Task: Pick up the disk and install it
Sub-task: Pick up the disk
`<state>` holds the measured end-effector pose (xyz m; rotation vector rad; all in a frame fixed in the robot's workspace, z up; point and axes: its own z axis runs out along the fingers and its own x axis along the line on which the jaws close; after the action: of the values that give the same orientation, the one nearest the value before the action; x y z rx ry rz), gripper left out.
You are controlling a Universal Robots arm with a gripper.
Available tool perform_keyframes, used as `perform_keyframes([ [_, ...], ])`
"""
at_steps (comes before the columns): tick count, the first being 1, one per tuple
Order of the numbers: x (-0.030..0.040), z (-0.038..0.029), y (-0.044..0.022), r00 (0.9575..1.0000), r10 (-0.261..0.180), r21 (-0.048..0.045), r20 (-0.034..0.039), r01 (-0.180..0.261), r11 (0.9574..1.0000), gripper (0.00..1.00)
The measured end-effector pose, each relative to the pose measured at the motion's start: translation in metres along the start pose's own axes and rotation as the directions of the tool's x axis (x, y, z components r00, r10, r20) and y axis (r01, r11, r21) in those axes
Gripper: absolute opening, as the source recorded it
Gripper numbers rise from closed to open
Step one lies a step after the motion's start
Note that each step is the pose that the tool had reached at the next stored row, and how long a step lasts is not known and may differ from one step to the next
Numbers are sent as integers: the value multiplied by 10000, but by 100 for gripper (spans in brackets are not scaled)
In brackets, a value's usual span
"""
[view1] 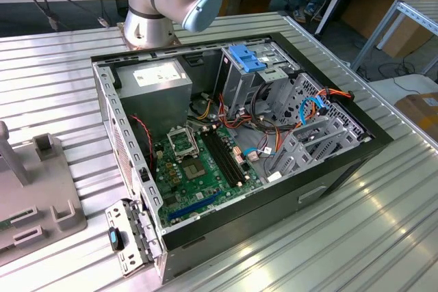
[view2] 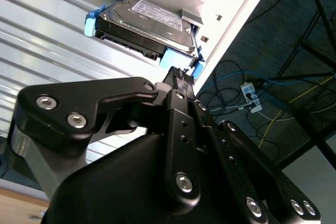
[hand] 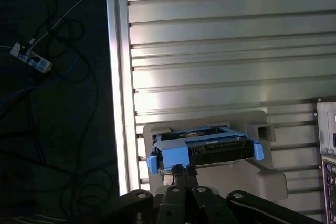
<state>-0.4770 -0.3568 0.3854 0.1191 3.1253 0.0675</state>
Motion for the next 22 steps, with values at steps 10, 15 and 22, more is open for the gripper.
perform_keyframes([
  [10, 0, 1, 0, 9999, -129, -2, -5, 129, 9999, 11],
  [15, 0, 2, 0, 9862, -1651, -26, -70, 1651, 9863, 11],
  [22, 0, 6, 0, 9323, -3614, -72, -150, 3613, 9324, 11],
])
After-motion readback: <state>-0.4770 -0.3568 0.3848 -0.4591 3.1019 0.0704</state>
